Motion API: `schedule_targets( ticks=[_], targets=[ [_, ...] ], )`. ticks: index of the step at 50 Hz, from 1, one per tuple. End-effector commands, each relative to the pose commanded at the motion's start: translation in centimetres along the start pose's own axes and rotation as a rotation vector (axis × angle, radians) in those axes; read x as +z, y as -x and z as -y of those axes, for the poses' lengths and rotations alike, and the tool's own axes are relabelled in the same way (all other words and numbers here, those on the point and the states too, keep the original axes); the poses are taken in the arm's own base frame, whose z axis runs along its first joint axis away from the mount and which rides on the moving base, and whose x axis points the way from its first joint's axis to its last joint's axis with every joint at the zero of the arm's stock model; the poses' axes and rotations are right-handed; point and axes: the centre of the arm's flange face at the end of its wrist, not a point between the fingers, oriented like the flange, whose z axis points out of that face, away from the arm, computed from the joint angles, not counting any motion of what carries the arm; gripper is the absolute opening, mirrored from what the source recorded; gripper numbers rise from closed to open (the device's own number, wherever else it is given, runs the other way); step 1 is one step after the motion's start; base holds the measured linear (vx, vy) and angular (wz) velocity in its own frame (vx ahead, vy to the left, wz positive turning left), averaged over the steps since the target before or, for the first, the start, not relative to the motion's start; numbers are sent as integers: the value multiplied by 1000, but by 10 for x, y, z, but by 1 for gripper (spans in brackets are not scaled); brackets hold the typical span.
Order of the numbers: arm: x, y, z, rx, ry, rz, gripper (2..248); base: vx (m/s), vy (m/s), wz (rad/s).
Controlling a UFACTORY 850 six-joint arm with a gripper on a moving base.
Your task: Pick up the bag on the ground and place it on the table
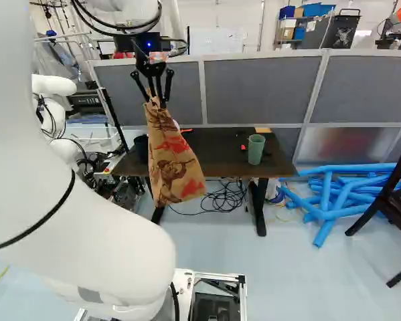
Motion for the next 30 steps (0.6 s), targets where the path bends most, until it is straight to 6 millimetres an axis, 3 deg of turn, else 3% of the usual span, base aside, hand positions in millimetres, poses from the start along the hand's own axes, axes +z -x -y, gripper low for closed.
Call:
schedule_targets(
  ticks=[18,30],
  targets=[
    [0,0,0,0,0,0,21,185,0,-24],
    [0,0,0,0,0,0,21,36,-1,-9]
  ],
)
